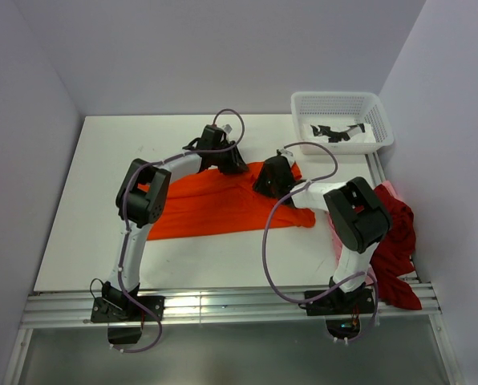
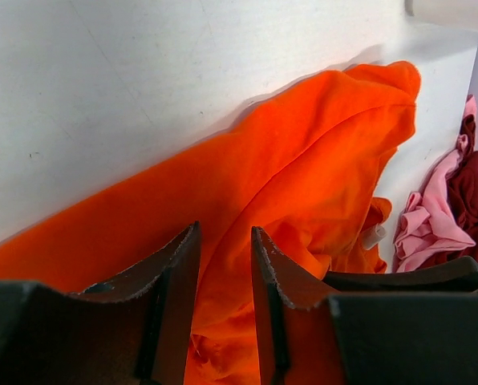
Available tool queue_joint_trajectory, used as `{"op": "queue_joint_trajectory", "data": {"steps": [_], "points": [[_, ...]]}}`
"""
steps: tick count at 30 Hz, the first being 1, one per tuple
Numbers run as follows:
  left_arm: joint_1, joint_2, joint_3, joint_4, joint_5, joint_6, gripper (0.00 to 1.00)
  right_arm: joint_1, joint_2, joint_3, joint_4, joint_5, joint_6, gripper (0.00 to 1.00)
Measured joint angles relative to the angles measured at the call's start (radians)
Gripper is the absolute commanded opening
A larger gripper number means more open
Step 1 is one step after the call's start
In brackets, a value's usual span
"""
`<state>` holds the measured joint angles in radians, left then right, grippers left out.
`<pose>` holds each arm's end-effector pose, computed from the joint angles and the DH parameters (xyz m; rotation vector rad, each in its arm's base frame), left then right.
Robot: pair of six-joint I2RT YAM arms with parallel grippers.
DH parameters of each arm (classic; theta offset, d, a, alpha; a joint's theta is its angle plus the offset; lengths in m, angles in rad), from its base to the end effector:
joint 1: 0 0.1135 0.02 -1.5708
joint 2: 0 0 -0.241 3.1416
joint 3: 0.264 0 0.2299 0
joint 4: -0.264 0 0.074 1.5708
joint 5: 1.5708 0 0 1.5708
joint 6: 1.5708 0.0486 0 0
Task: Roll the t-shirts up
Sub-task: Fold the tshirt
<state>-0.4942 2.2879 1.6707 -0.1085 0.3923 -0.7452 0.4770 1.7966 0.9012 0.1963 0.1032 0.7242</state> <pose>0.4164 -0.2455 0.1367 -0.0902 2.4768 -1.0440 0.3161 0.1577 0.1339 0.3411 2.2935 0.5113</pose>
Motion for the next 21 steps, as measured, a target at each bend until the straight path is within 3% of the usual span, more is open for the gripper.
{"op": "queue_joint_trajectory", "data": {"steps": [12,21], "points": [[0.0,0.027,0.0,0.023,0.029,-0.008,0.36,-0.004,0.006,0.001,0.024,-0.049,-0.053,0.17],[0.0,0.027,0.0,0.021,0.027,-0.008,0.36,-0.003,-0.051,-0.05,0.035,-0.092,-0.064,0.16]]}}
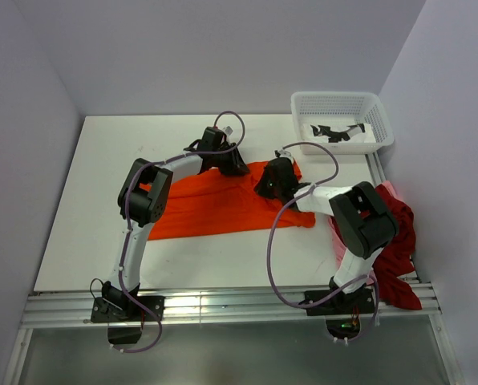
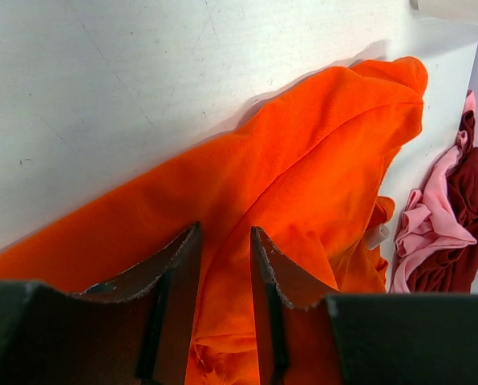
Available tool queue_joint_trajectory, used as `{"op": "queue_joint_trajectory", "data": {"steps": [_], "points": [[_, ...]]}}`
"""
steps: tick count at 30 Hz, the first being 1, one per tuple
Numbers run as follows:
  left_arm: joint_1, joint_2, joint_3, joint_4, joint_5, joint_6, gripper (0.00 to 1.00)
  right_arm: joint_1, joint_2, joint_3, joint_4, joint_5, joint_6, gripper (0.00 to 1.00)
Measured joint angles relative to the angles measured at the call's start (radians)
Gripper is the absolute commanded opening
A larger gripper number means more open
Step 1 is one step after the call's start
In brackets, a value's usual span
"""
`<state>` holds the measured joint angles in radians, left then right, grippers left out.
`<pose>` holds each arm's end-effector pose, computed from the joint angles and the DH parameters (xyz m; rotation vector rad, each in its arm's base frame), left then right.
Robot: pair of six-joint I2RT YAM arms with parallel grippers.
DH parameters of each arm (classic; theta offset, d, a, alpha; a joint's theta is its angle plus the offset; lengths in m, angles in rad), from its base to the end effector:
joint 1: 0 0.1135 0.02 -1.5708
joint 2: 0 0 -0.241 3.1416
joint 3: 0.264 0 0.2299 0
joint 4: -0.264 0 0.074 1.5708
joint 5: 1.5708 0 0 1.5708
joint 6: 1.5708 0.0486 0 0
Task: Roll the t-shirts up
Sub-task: Fold the tshirt
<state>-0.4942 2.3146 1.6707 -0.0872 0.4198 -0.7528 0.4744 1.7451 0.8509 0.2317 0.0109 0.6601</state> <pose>0.4174 -0.2474 0.1266 -0.0859 2.4896 -1.0753 0.3064 0.1568 0.1400 0.2196 2.2922 0.5934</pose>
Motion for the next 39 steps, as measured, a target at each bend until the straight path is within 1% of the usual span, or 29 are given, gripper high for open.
{"op": "queue_joint_trajectory", "data": {"steps": [7,10,12,17,22,27,39], "points": [[0.0,0.0,0.0,-0.002,-0.003,0.0,0.36,0.025,-0.063,-0.042,0.007,-0.019,0.001,0.16],[0.0,0.0,0.0,-0.002,-0.004,0.0,0.36,0.043,-0.067,-0.055,0.012,-0.031,0.003,0.26],[0.0,0.0,0.0,-0.002,-0.005,0.0,0.36,0.055,-0.068,-0.064,0.012,-0.04,0.003,0.28],[0.0,0.0,0.0,-0.002,-0.006,0.0,0.36,0.082,-0.089,-0.107,0.044,-0.083,0.0,0.43],[0.0,0.0,0.0,-0.003,-0.006,0.0,0.36,0.088,-0.159,-0.17,0.085,-0.104,-0.014,0.51],[0.0,0.0,0.0,-0.002,-0.006,0.0,0.36,0.088,-0.212,-0.172,0.101,-0.086,-0.026,0.52],[-0.002,-0.002,0.0,-0.004,-0.011,0.004,0.36,0.08,-0.19,-0.166,0.079,-0.019,0.011,0.52]]}}
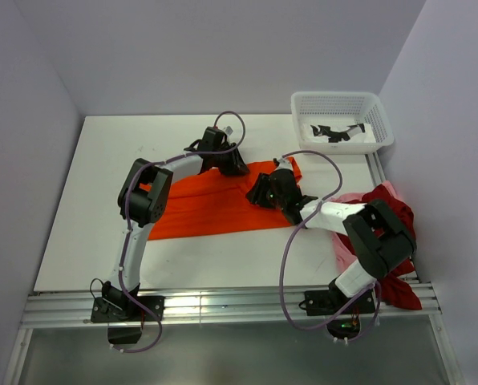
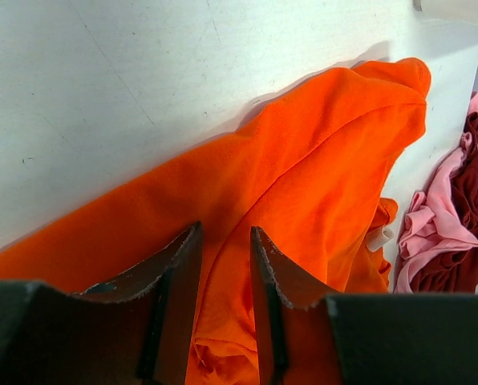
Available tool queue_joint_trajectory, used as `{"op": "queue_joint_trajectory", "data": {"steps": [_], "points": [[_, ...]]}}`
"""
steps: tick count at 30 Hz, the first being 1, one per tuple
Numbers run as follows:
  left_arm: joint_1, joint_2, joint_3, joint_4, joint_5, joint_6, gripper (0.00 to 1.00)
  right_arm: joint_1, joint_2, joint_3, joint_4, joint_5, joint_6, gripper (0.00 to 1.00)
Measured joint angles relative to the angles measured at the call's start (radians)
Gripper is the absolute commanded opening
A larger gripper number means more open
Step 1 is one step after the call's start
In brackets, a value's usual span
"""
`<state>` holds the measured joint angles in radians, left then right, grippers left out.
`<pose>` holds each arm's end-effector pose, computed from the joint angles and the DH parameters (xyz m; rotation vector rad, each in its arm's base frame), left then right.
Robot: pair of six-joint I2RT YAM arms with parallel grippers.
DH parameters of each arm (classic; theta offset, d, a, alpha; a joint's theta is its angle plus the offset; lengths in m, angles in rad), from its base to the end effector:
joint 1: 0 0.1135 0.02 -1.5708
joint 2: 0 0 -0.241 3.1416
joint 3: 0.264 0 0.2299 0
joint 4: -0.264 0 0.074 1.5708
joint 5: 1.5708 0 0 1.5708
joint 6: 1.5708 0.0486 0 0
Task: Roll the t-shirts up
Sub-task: Fold the tshirt
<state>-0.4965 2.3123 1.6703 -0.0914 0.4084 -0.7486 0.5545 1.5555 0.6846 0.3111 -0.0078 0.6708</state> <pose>0.4168 -0.2478 0.1270 -0.0850 2.4894 -1.0609 0.2625 0.1630 0.1583 0.1242 2.2159 0.7134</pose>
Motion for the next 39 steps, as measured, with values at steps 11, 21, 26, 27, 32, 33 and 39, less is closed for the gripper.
{"op": "queue_joint_trajectory", "data": {"steps": [11,21,26,27,32,33,39], "points": [[-0.003,-0.006,-0.004,-0.004,-0.014,0.004,0.36,-0.003,0.075,0.0,0.041,0.022,0.052,0.52],[-0.007,-0.013,-0.02,0.003,-0.016,0.004,0.36,-0.003,0.106,0.0,0.121,0.047,0.072,0.52],[-0.008,-0.015,-0.026,0.009,-0.014,0.003,0.36,-0.005,0.126,-0.002,0.195,0.045,0.073,0.52],[-0.008,-0.015,-0.026,0.009,-0.014,0.003,0.36,-0.005,0.129,-0.006,0.216,0.045,0.073,0.51],[-0.009,-0.015,-0.026,0.006,-0.014,0.004,0.35,-0.012,0.142,-0.024,0.291,0.027,0.079,0.47],[-0.01,-0.015,-0.026,0.005,-0.014,0.004,0.36,-0.014,0.146,-0.028,0.311,0.02,0.079,0.44],[-0.011,-0.015,-0.023,-0.004,-0.014,0.005,0.35,-0.019,0.166,-0.071,0.452,-0.093,0.071,0.43]]}}
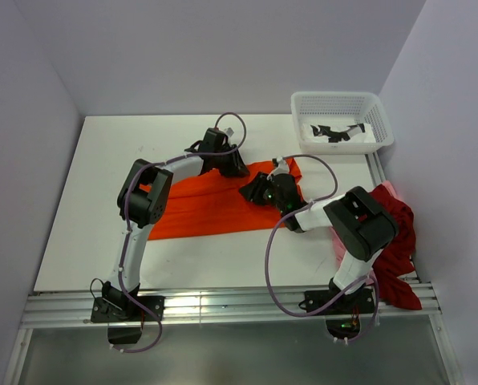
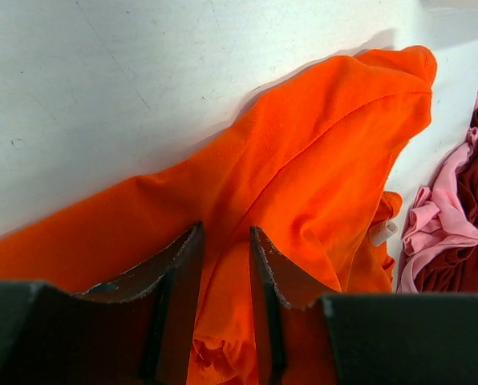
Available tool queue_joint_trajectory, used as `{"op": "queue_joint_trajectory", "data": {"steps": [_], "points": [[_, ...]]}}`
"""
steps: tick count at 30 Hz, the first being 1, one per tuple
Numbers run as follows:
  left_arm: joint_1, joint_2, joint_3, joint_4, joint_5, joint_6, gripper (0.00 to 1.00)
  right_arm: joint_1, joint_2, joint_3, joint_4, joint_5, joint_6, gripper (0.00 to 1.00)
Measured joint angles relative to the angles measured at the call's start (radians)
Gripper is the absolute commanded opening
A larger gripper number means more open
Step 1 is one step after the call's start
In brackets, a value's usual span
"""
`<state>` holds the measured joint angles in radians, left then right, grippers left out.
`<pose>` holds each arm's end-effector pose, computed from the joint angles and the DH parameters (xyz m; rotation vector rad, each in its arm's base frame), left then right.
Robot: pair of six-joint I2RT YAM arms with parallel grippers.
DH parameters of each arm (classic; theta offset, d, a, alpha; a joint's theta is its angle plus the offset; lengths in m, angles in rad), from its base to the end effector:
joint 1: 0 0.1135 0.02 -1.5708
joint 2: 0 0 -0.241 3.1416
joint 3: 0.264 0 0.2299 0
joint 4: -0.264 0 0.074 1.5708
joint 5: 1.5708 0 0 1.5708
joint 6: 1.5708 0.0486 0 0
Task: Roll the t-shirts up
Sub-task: Fold the tshirt
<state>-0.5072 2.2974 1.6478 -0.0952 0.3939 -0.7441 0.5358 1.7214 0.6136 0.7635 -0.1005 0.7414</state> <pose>0.4110 -0.2497 0.1266 -0.0781 2.5003 -1.0426 0.2762 0.1697 0.1387 0.1369 2.0280 0.9341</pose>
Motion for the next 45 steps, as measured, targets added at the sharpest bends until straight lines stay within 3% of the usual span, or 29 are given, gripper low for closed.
{"op": "queue_joint_trajectory", "data": {"steps": [7,16,25,32,45], "points": [[-0.003,0.0,0.01,-0.029,0.001,0.003,0.35,0.0,0.007,-0.058,0.1,-0.089,0.016,0.45],[-0.005,0.0,0.015,-0.046,0.0,0.024,0.35,-0.047,-0.078,-0.132,0.092,-0.07,0.04,0.53],[-0.009,-0.04,-0.013,-0.09,-0.031,0.027,0.4,-0.056,-0.214,-0.131,-0.122,0.074,0.058,0.55],[-0.01,-0.125,-0.048,-0.162,-0.104,0.034,0.58,-0.056,-0.314,-0.129,-0.335,0.166,0.011,0.47],[-0.038,-0.306,-0.133,-0.198,-0.167,0.078,0.54,-0.056,-0.343,-0.058,-0.622,0.287,-0.086,0.38]]}}
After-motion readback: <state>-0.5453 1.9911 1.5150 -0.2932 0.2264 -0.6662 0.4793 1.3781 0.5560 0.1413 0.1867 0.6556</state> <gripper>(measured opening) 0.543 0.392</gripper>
